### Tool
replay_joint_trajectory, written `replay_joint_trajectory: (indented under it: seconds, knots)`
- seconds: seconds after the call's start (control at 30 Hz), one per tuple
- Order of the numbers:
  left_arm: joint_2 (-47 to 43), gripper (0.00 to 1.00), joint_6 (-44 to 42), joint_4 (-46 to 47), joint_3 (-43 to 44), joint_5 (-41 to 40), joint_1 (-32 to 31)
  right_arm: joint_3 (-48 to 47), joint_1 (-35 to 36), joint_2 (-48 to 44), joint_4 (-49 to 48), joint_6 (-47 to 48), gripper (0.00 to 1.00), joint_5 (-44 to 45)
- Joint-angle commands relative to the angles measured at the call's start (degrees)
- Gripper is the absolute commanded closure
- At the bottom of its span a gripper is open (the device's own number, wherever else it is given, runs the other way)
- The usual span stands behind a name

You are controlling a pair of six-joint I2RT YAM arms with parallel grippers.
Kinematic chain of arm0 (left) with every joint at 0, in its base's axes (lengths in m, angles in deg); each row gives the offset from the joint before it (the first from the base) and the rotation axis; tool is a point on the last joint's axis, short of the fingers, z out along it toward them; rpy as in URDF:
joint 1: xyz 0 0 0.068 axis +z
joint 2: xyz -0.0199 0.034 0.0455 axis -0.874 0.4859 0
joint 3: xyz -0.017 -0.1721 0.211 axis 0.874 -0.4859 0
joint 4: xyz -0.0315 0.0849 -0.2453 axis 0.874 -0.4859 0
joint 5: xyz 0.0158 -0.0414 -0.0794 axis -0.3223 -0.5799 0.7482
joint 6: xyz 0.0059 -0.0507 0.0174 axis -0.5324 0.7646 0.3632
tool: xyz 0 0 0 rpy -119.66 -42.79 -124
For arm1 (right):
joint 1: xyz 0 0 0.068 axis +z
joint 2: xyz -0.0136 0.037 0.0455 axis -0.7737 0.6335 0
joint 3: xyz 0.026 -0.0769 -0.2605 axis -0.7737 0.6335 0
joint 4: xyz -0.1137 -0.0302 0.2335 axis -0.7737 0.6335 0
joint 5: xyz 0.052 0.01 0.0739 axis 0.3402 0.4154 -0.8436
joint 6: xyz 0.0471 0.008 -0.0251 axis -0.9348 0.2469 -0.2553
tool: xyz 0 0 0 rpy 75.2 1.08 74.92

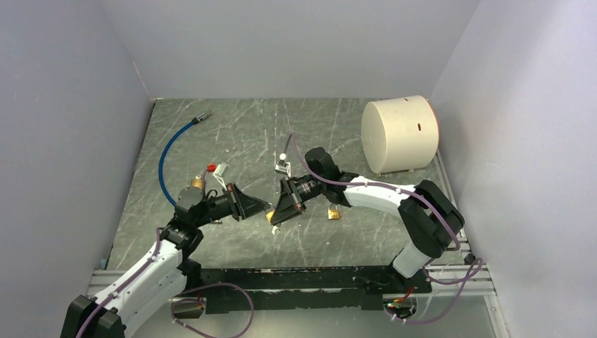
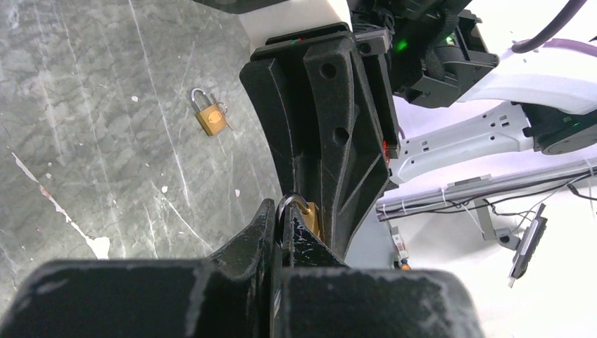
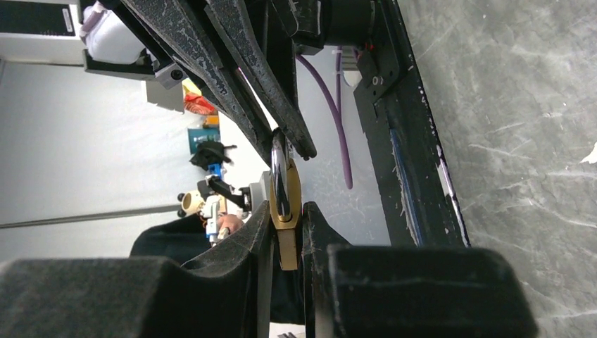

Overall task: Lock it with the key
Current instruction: Lock the lock.

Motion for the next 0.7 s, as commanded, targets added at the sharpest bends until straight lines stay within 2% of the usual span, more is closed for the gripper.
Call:
replay_joint_trajectory:
  seconds: [0.0,0.2,0.43,0.67]
  knots:
    - [-5.48,0.98,5.59,-3.94,0.43,23.85,-6.36,-8.85,-3.54,2.29,-15.13,1.0,1.0,21.87]
    - [-10.53,0.97,4.61,-10.16,0.18,22.93,-6.48,-12.35,-3.63,3.52,-14.44,-1.18,1.0,23.87]
    - [-11.62,0.97,8.1,-8.65,1.71,21.6,-6.97,-15.32,-3.53,3.85,-10.31,1.32,1.0,25.56]
    - [-14.14,0.98,3.67,-15.93,4.68,16.75,-7.79,-15.87,-3.35,4.4,-9.83,1.38,1.0,24.81]
